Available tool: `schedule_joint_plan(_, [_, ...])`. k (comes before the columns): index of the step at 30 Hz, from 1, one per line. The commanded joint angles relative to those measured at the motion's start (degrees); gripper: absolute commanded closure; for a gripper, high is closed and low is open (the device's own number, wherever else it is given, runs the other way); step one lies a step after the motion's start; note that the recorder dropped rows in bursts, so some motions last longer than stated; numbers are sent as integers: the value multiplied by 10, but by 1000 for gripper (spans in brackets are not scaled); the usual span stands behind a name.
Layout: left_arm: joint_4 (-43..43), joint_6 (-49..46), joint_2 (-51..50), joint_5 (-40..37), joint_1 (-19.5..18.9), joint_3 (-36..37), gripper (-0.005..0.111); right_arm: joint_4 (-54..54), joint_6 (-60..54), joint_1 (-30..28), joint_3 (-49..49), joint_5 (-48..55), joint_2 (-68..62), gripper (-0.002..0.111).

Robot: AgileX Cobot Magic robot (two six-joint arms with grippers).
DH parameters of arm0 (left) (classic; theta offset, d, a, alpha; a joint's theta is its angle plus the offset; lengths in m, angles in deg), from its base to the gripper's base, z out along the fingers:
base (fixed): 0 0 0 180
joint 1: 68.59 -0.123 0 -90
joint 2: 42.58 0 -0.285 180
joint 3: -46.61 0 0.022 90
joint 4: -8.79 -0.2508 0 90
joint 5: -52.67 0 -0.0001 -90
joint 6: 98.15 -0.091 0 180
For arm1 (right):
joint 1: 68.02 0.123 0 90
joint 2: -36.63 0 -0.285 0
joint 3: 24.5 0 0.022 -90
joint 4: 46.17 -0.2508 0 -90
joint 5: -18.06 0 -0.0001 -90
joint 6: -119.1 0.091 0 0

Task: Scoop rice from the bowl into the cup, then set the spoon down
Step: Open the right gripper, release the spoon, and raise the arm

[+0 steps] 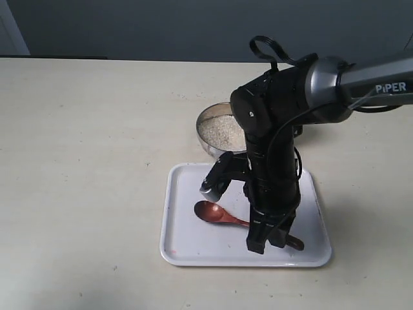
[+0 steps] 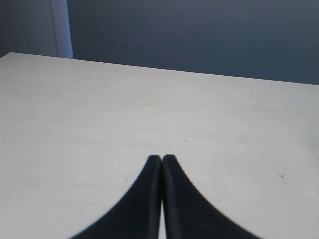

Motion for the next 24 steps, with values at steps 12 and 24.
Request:
schedule_joint_plan(12, [-1,4,0,8,5,-2,106,91,103,-2,2,-30,46,84])
schedule_joint_plan(24, [-1,4,0,8,5,-2,106,193,403,-55,-32,-398,285,108])
